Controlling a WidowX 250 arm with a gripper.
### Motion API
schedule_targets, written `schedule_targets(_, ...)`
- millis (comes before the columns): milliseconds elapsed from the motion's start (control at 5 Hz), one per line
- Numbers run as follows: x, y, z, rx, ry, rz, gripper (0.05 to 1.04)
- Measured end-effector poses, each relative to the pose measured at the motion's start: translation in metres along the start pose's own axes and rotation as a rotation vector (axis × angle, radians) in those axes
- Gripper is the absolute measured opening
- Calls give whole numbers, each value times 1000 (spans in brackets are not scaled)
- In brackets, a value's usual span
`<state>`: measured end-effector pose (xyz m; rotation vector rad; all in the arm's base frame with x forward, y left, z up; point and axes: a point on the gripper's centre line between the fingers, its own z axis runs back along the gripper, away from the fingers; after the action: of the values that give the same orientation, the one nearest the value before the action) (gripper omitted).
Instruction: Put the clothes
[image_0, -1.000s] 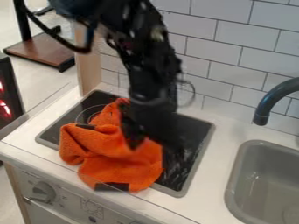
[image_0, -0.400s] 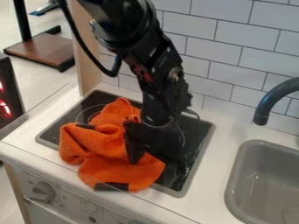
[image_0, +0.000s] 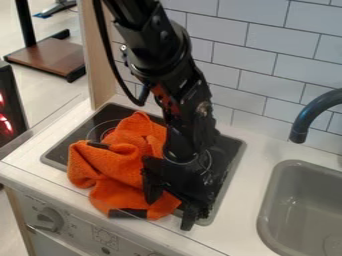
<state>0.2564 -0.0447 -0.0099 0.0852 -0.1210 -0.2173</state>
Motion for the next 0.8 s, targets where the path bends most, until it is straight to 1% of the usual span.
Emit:
schedule_targets(200,0,5,-10,22,28,4,936)
schedule_targets(400,-1,10,-14,53,38,-2,691)
schedule_targets(600,1,12,-12,64,24,0,527)
schedule_targets(800,-1,9,-10,66,23,-11,411)
